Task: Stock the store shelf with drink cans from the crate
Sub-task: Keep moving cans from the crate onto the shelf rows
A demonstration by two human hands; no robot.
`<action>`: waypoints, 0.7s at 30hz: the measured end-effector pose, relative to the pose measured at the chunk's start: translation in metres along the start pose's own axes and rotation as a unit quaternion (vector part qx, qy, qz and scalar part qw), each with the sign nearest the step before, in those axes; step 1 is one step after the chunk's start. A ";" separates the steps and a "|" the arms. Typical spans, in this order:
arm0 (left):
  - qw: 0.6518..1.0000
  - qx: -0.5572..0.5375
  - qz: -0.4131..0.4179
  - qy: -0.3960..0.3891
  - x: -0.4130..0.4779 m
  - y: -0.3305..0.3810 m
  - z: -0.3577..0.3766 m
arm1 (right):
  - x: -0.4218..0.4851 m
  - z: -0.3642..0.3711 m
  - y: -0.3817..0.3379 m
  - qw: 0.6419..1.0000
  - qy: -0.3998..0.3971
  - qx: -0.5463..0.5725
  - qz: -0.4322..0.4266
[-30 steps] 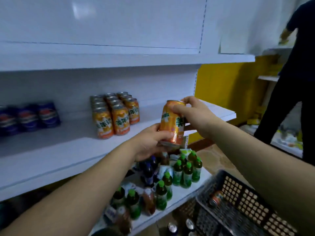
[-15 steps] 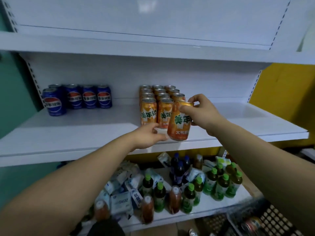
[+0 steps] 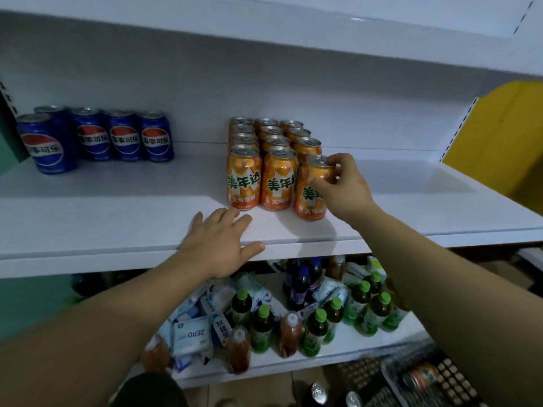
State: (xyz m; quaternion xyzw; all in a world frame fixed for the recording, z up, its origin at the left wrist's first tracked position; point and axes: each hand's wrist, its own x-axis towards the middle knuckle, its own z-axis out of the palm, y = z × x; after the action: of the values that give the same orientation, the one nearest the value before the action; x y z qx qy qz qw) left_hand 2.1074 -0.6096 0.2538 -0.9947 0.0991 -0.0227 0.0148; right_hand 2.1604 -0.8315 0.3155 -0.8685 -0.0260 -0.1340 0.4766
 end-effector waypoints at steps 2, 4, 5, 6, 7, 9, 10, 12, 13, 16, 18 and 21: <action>1.000 0.003 -0.002 0.008 -0.001 0.001 0.001 | 0.005 0.005 0.007 1.000 0.002 -0.018 -0.023; 1.000 0.006 -0.006 0.010 0.000 0.001 0.002 | 0.009 0.010 0.013 0.999 0.007 -0.019 -0.043; 1.000 0.006 -0.007 0.010 0.000 0.001 0.002 | 0.011 0.012 0.015 0.999 0.010 -0.017 -0.048; 1.000 0.005 -0.008 0.008 0.001 0.001 0.003 | 0.013 0.013 0.017 0.999 0.012 -0.016 -0.051; 1.000 0.003 -0.009 0.008 0.001 0.002 0.003 | 0.015 0.014 0.018 0.998 0.013 -0.017 -0.051; 1.000 0.002 -0.009 0.007 0.002 0.001 0.003 | 0.018 0.015 0.020 0.998 0.015 -0.023 -0.054; 1.000 0.003 -0.008 0.006 0.001 0.002 0.003 | 0.019 0.016 0.020 0.998 0.015 -0.026 -0.058; 1.000 0.005 -0.007 0.004 0.001 0.002 0.003 | 0.020 0.017 0.021 0.998 0.014 -0.028 -0.062; 1.000 0.006 -0.007 0.004 0.002 0.002 0.003 | 0.021 0.017 0.021 0.998 0.012 -0.030 -0.062; 1.000 0.005 -0.006 0.001 0.001 0.002 0.002 | 0.024 0.018 0.021 0.997 0.003 -0.043 -0.058; 1.000 0.000 -0.005 -0.001 0.002 0.002 0.002 | 0.025 0.017 0.019 0.997 -0.006 -0.058 -0.056; 1.000 -0.021 0.000 -0.019 0.002 -0.001 -0.001 | 0.019 0.010 0.011 0.994 -0.031 -0.096 -0.043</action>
State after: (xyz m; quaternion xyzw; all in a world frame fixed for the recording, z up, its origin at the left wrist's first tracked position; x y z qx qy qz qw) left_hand 2.1097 -0.6091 0.2545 -0.9950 0.0993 -0.0017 -0.0046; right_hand 2.1822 -0.8306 0.3067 -0.9120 -0.0655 -0.1295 0.3836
